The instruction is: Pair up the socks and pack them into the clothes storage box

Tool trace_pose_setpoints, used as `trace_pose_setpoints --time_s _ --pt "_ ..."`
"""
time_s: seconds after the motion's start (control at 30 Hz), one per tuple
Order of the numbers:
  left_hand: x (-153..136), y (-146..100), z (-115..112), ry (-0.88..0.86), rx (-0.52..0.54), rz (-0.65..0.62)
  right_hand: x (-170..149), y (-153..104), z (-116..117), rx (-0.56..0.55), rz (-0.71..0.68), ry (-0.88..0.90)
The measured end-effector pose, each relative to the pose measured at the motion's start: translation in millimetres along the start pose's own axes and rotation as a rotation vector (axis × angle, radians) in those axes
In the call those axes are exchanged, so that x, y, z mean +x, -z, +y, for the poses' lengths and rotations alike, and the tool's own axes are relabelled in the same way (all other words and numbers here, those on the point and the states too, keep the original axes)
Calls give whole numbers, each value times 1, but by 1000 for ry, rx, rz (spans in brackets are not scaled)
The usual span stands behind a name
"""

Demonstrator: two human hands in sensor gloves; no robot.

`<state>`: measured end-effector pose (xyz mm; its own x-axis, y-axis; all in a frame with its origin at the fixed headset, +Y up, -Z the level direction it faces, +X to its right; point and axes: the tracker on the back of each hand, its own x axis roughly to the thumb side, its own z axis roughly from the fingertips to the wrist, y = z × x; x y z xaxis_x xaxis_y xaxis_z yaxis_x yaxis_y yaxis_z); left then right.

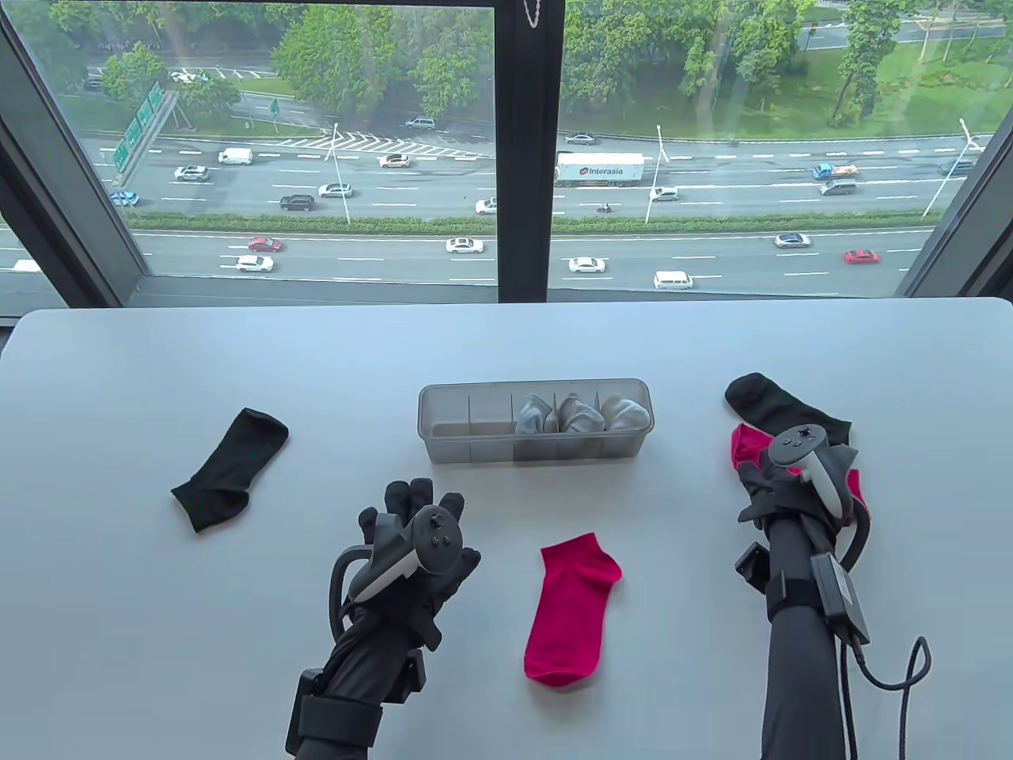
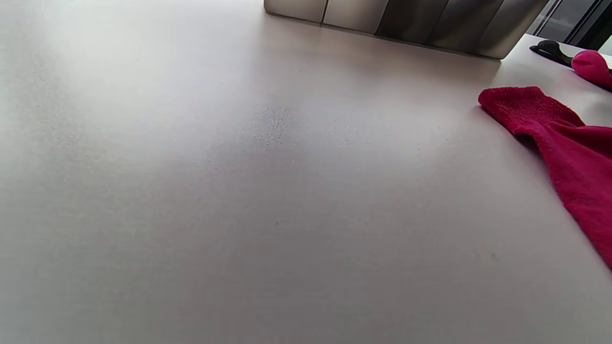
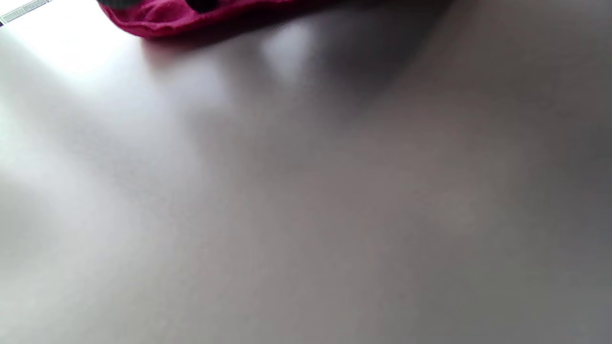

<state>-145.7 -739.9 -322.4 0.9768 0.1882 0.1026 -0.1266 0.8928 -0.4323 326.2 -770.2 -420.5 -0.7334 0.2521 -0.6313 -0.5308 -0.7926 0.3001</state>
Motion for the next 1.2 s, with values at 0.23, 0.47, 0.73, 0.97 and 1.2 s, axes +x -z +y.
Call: trace_pose_setpoints --time_s 0.23,0.47,0.73,0.97,1.2 --pt "7 0 -5 36 -1 -23 -1 -21 6 -172 -98 -112" --pt "21 -5 -11 17 -21 -140 -4 -57 19 -137 -223 -201" --pt "42 -17 -4 -192 60 -365 21 -139 21 -176 -548 17" --pt "56 -27 4 -224 110 -429 73 -214 65 -112 -978 38" --pt "67 -31 6 -195 234 -424 96 -246 101 121 -1212 47"
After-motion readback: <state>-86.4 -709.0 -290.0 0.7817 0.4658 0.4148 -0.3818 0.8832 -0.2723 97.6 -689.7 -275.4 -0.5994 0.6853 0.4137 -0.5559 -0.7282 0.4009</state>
